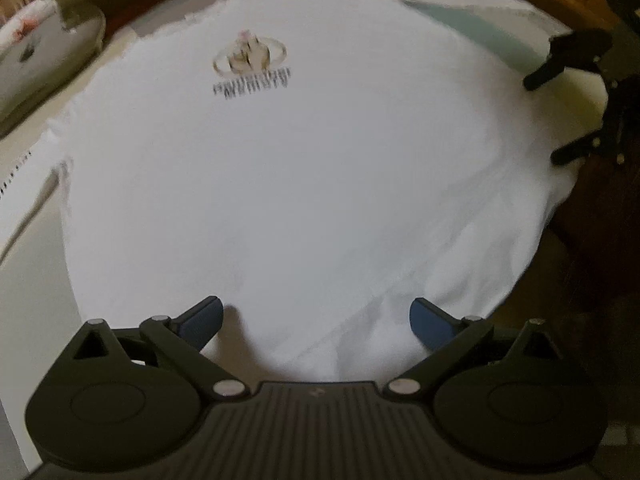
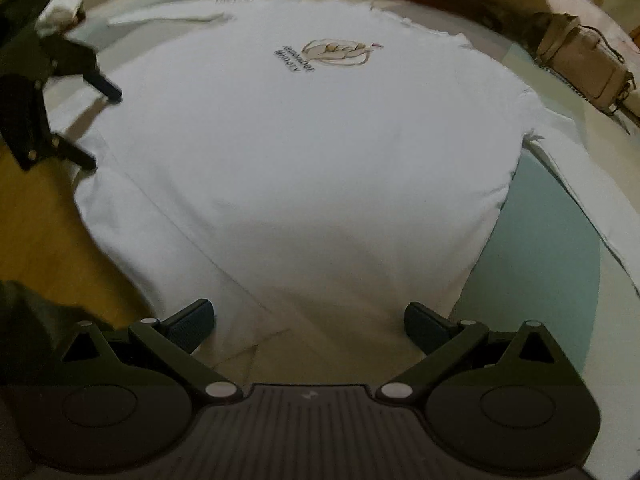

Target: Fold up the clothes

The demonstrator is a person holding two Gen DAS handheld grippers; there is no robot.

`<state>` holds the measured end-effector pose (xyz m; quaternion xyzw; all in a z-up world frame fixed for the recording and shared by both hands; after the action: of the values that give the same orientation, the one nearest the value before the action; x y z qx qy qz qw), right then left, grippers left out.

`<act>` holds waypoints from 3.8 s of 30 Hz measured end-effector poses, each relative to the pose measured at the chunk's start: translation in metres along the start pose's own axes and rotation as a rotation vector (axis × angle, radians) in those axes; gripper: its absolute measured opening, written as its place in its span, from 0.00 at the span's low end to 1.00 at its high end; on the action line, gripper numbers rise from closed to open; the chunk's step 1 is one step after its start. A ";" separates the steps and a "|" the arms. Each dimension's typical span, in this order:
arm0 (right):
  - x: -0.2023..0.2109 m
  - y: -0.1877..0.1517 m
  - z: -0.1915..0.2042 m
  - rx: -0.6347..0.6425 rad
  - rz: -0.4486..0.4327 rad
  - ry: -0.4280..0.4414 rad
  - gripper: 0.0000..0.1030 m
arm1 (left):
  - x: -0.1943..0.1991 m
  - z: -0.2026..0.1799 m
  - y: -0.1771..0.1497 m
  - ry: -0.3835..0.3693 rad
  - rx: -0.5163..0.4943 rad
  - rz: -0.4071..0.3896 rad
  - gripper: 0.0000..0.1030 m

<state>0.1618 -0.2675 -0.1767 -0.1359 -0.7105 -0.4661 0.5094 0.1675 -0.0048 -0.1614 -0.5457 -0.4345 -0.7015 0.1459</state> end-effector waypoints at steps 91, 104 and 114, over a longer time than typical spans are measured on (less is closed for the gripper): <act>-0.049 0.064 -0.001 -0.239 0.100 -0.104 1.00 | -0.039 0.203 0.114 0.219 0.537 -0.238 0.99; -0.053 0.103 -0.020 -0.302 0.230 -0.116 1.00 | -0.046 0.298 0.052 0.243 0.805 -0.157 0.99; -0.077 0.187 -0.031 -0.384 0.142 -0.130 1.00 | -0.024 0.382 0.042 0.339 0.847 -0.227 0.99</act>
<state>0.3398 -0.1718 -0.1428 -0.3098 -0.6286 -0.5463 0.4587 0.4489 0.2581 -0.1534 -0.2648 -0.7096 -0.5533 0.3468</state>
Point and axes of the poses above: each gripper's, at about its wrist camera, not at the fingertips, and x roughly against the way its jaws point, z to its left, y to its top, the point moved 10 cm from there along -x, roughly the way its jaws point, and after that the axes turned 3 degrees about -y, right-handed, at the moved point
